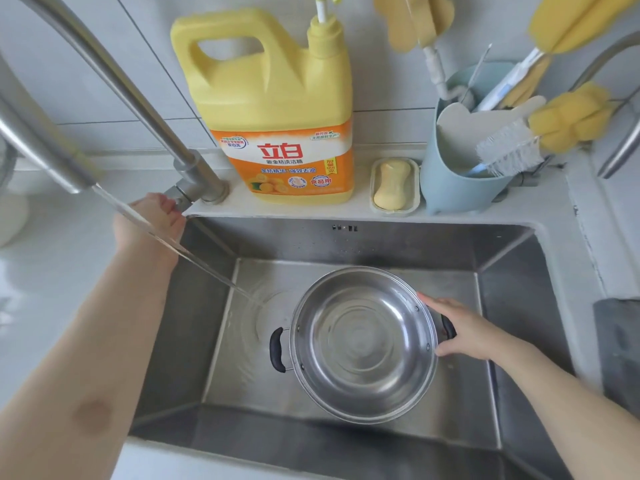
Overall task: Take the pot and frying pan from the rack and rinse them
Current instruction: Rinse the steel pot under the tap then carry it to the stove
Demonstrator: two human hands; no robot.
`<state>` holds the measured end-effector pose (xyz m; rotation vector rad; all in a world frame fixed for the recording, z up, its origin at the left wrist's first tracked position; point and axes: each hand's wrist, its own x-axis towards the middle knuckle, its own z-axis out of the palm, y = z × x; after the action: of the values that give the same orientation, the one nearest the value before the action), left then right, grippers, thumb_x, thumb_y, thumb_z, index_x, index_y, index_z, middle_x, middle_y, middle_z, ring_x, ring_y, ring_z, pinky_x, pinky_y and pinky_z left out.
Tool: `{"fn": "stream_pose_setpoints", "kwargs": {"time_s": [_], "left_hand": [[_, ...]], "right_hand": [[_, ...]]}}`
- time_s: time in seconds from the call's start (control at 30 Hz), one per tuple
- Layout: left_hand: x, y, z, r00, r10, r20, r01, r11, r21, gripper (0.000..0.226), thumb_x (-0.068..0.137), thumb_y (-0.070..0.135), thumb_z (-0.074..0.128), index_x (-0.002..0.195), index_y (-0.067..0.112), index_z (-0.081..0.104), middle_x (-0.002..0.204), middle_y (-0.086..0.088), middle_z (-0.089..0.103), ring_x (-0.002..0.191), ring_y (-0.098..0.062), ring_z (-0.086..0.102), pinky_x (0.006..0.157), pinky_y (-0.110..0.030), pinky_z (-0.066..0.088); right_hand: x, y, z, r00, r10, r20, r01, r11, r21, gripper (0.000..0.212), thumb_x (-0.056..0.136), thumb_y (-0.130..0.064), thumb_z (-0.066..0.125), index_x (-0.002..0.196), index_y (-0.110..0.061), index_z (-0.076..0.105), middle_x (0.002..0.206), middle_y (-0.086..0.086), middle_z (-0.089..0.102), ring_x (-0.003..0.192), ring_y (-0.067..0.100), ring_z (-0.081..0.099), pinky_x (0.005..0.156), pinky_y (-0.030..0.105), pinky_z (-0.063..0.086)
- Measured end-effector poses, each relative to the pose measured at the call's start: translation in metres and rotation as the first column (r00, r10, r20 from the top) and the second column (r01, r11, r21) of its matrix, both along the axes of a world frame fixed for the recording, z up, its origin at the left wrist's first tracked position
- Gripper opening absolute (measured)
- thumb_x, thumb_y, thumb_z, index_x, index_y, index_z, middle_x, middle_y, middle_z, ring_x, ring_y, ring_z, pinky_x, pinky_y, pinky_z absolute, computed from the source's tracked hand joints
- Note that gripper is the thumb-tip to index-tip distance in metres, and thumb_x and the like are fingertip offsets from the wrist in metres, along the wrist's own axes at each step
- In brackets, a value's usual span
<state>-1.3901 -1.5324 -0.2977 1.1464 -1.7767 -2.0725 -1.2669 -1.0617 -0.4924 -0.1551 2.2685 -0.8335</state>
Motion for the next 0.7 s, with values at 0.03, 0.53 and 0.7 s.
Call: {"fn": "stream_pose_setpoints", "kwargs": {"time_s": [0.03, 0.53, 0.7], "left_hand": [[0.005, 0.007, 0.000, 0.999, 0.027, -0.044, -0.027, 1.000, 0.005, 0.021, 0.089, 0.005, 0.049, 0.072, 0.017, 0.045, 0.062, 0.007, 0.052, 0.049, -0.005, 0.053, 0.058, -0.015, 0.050], [0.172, 0.066, -0.176, 0.086, -0.601, 0.795, 0.963, -0.155, -0.221, 0.144, 0.062, 0.039, 0.089, 0.150, 0.030, -0.026, 0.160, 0.005, -0.019, 0.149, -0.020, 0.002, 0.116, -0.036, 0.029], [0.166, 0.066, -0.190, 0.120, -0.668, 0.734, 0.936, -0.170, -0.308, 0.149, 0.056, 0.045, 0.089, 0.147, 0.037, -0.028, 0.155, 0.013, -0.002, 0.140, -0.018, 0.023, 0.110, -0.032, 0.037]], "right_hand": [[0.000, 0.000, 0.001, 1.000, 0.002, 0.000, -0.002, 1.000, 0.002, 0.108, 0.070, -0.015, 0.084, 0.139, -0.058, 0.011, 0.148, -0.003, 0.030, 0.132, 0.011, 0.035, 0.110, 0.023, 0.027], [0.001, 0.003, -0.001, 0.997, 0.056, 0.047, -0.058, 0.998, 0.029, 0.124, 0.063, -0.028, 0.088, 0.145, -0.061, 0.000, 0.146, -0.010, 0.021, 0.119, 0.005, 0.042, 0.103, 0.019, 0.036], [0.014, -0.003, -0.003, 0.997, 0.072, 0.019, -0.073, 0.996, 0.059, 0.141, 0.052, -0.034, 0.091, 0.143, -0.062, -0.012, 0.142, -0.017, 0.015, 0.094, -0.003, 0.050, 0.089, 0.018, 0.045]]}}
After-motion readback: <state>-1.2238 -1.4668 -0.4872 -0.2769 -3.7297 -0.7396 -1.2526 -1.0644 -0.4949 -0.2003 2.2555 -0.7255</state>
